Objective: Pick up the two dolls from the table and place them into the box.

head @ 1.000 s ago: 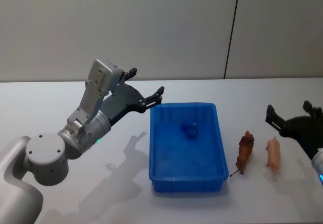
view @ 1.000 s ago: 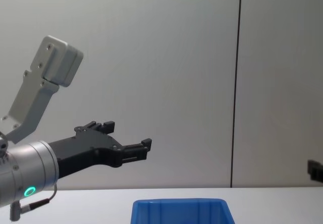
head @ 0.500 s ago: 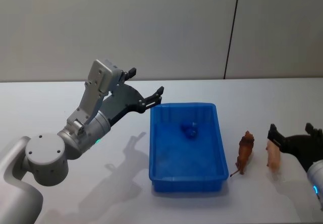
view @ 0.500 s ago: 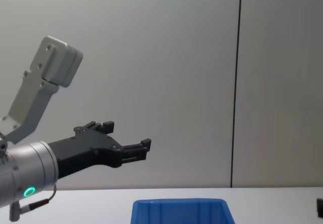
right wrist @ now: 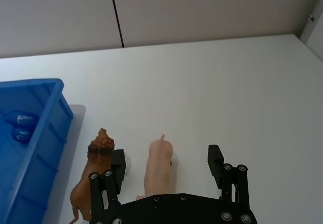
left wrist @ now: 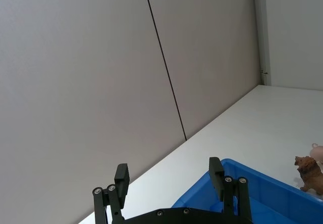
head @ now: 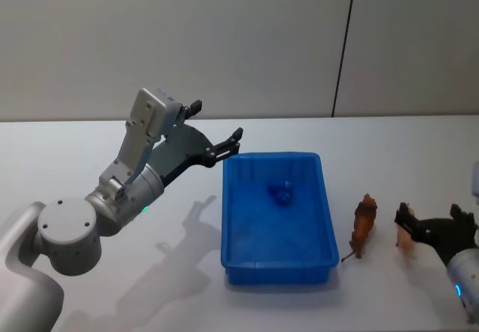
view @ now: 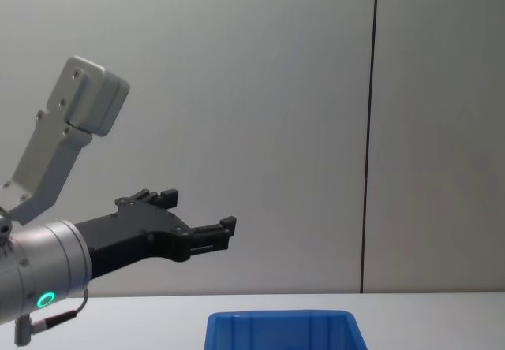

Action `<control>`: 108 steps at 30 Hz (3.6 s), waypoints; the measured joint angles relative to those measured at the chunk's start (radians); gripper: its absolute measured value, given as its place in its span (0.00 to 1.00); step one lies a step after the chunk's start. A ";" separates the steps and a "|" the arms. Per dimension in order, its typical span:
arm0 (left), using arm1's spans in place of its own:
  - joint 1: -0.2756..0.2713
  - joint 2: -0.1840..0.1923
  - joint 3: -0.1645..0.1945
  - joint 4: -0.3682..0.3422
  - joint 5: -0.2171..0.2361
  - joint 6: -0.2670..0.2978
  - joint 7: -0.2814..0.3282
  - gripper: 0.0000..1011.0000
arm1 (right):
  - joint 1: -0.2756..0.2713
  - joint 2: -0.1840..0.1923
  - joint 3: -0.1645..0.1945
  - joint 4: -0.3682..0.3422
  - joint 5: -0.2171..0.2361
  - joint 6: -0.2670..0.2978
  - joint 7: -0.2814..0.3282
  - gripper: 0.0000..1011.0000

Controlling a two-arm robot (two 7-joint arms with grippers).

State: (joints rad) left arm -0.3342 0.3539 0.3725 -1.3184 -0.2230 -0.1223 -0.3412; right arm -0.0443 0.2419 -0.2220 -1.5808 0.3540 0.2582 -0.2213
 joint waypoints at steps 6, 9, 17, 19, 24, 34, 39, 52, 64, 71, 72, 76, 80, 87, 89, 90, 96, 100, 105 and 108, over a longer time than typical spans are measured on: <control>0.000 0.000 0.000 0.000 0.000 0.000 0.000 0.99 | 0.009 -0.013 0.000 0.031 0.005 0.007 -0.008 0.99; 0.000 0.000 0.000 0.000 0.000 0.000 0.000 0.99 | 0.011 -0.019 0.001 0.046 0.008 0.010 -0.012 0.99; 0.000 0.000 0.000 0.000 0.000 0.000 0.000 0.99 | 0.020 -0.029 0.003 0.079 0.019 0.008 -0.006 0.99; 0.000 0.000 0.000 0.000 0.000 0.000 0.000 0.99 | 0.024 -0.033 0.003 0.093 0.021 0.004 0.002 0.99; 0.000 0.000 0.000 0.000 0.000 0.000 0.000 0.99 | 0.036 -0.041 0.004 0.124 0.023 -0.004 0.020 0.99; 0.000 0.000 0.000 0.000 0.000 0.000 0.000 0.99 | 0.065 -0.054 0.005 0.181 0.019 -0.012 0.047 0.99; 0.000 0.000 0.000 0.000 0.000 0.000 0.000 0.99 | 0.079 -0.060 0.006 0.207 0.015 -0.012 0.059 0.99; 0.000 0.000 0.000 0.000 0.000 0.000 0.000 0.99 | 0.117 -0.075 0.009 0.274 0.011 -0.009 0.102 0.81; 0.000 0.000 0.000 0.000 0.000 0.000 0.000 0.99 | 0.134 -0.082 0.013 0.300 0.023 0.014 0.119 0.46; 0.000 0.000 0.000 0.000 0.000 0.000 0.000 0.99 | 0.136 -0.082 0.016 0.295 0.017 0.021 0.119 0.37; 0.000 0.000 0.000 0.000 0.000 0.000 0.000 0.99 | 0.136 -0.082 0.016 0.290 0.011 0.020 0.119 0.37; 0.000 0.000 0.000 0.000 0.000 0.000 0.000 0.99 | 0.134 -0.079 0.016 0.276 -0.005 0.014 0.122 0.37; 0.000 0.000 0.000 0.000 0.000 0.000 0.000 0.99 | 0.131 -0.075 0.017 0.252 -0.033 0.002 0.126 0.37; 0.000 0.000 0.000 0.000 0.000 0.000 0.000 0.99 | 0.124 -0.063 0.016 0.191 -0.098 -0.031 0.146 0.37; 0.000 0.000 0.000 0.000 0.000 0.000 0.000 0.99 | 0.124 -0.061 0.016 0.180 -0.109 -0.039 0.153 0.37; 0.000 0.000 0.000 0.000 0.000 0.000 0.000 0.99 | 0.123 -0.059 0.015 0.170 -0.122 -0.050 0.163 0.37; 0.000 0.000 0.000 0.000 0.000 0.000 0.000 0.99 | 0.125 -0.054 0.012 0.138 -0.158 -0.085 0.205 0.37; 0.000 0.000 0.000 0.000 0.000 0.000 0.000 0.99 | 0.130 -0.052 0.008 0.119 -0.181 -0.115 0.252 0.37; 0.000 0.000 0.000 0.000 0.000 0.000 0.000 0.99 | 0.139 -0.052 0.003 0.106 -0.197 -0.145 0.305 0.37; 0.000 0.000 0.000 0.000 0.000 0.000 0.000 0.99 | 0.146 -0.053 -0.001 0.102 -0.205 -0.163 0.343 0.37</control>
State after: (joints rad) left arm -0.3342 0.3538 0.3724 -1.3184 -0.2232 -0.1221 -0.3413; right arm 0.1016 0.1889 -0.2233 -1.4783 0.1491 0.0950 0.1221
